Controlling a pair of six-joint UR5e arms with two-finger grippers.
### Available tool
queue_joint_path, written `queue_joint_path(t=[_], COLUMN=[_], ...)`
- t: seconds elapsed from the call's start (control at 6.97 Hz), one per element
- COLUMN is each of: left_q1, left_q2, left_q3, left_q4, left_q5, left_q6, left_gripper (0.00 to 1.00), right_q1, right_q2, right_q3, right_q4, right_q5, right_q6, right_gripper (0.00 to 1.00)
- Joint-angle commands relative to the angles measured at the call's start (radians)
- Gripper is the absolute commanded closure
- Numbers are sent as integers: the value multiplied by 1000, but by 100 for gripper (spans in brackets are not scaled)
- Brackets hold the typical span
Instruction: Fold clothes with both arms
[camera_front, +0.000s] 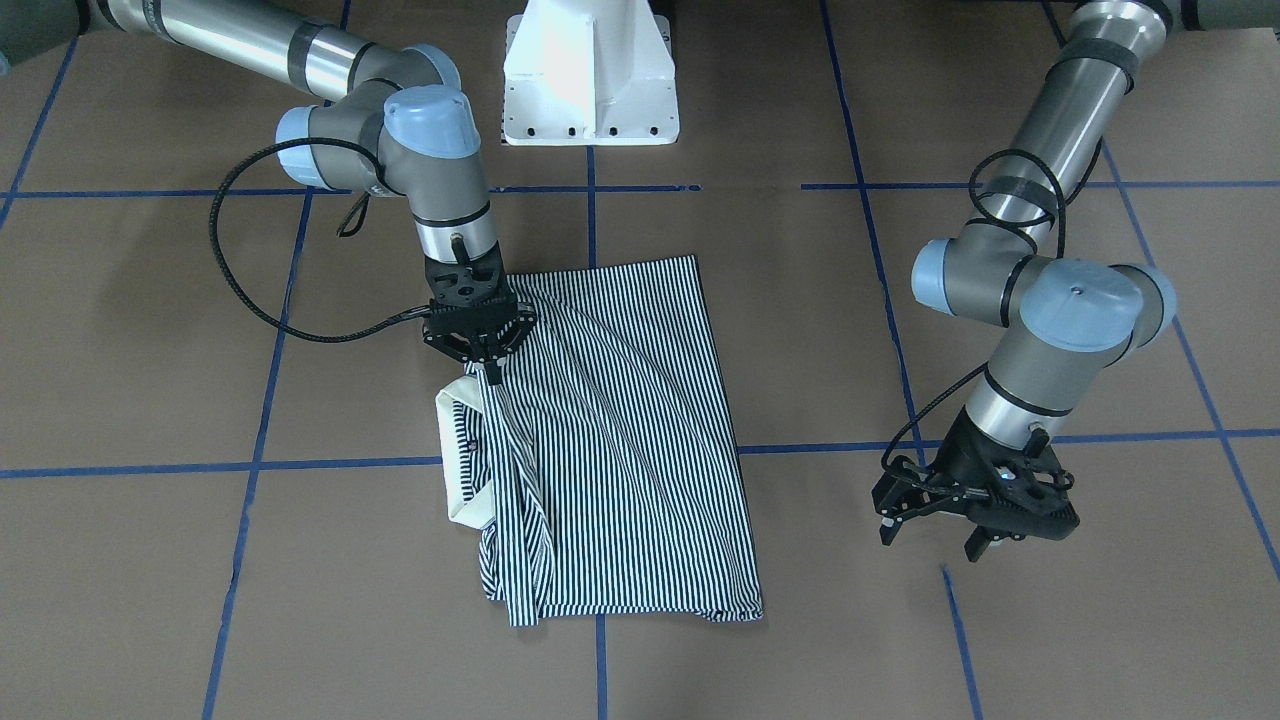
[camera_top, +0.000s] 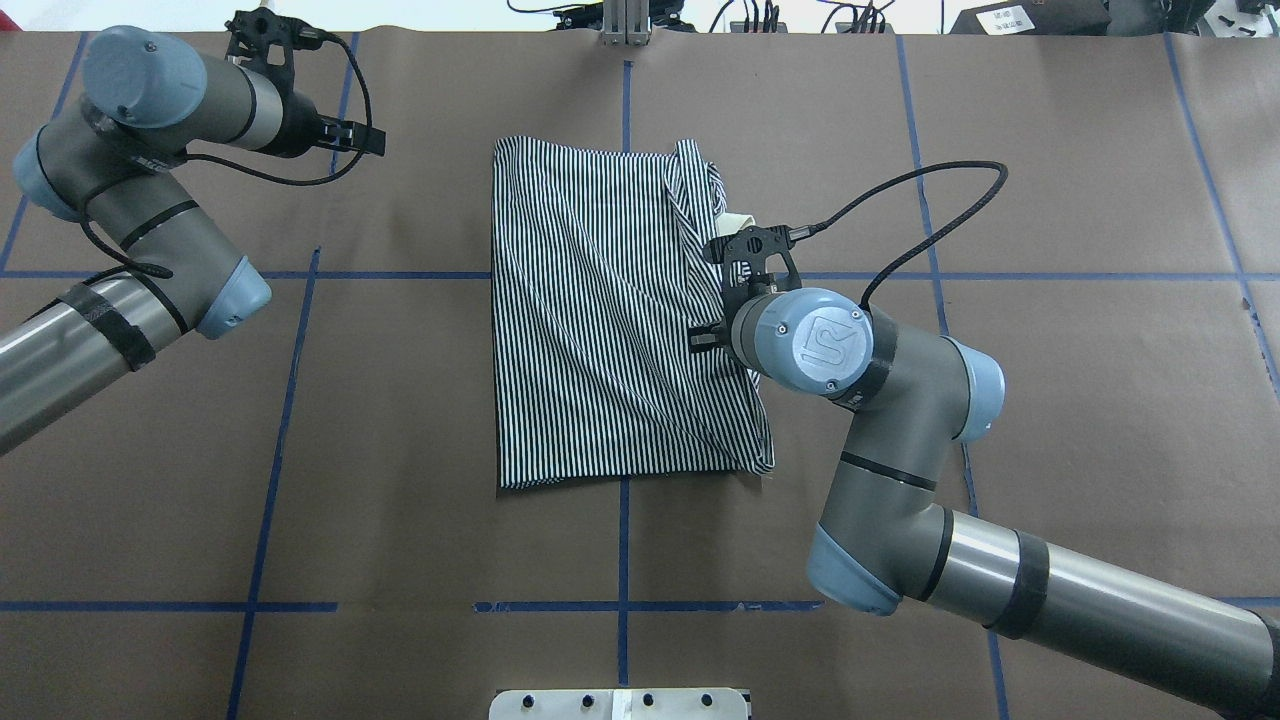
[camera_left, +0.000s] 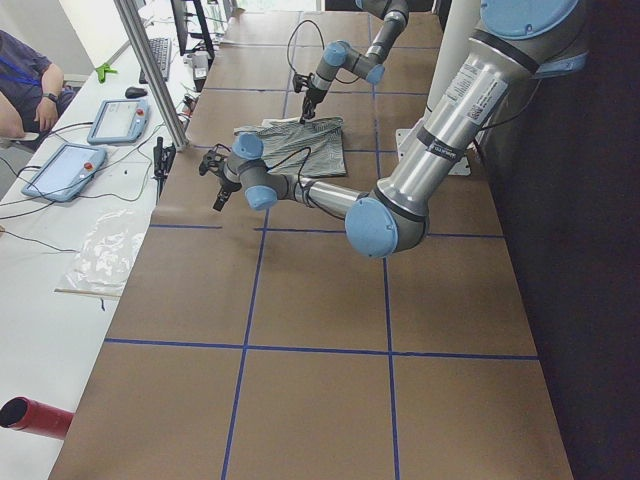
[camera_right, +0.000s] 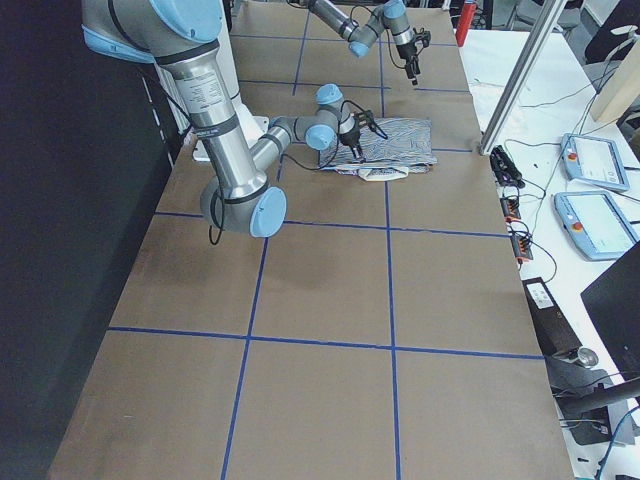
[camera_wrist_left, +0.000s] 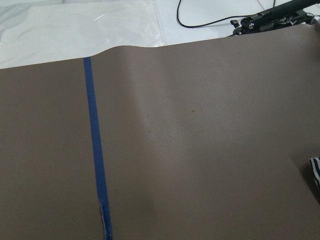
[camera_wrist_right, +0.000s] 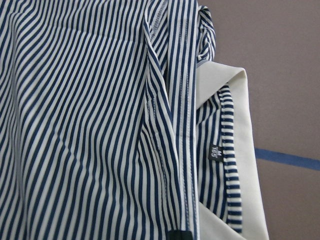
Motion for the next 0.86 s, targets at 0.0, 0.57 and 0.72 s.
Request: queue_joint_path(t=[0.0,0.57,0.72], left_q1=[6,6,6], left_q2=[4,6,6], left_q3=[-2,-2,-3], left_q4=[0,0,0], left_q5=[0,0,0], left_q6=[-2,-2,-2], left_gripper=[0,0,0], right_q1=[-20,-26,21], right_q2=[-36,-25,-14], right_q3=[11,17,21], right_q4=[2,2,2], right_q5=[-20,-38,-11], right_q6=[5,-6,-27], right_gripper=[100,0,0])
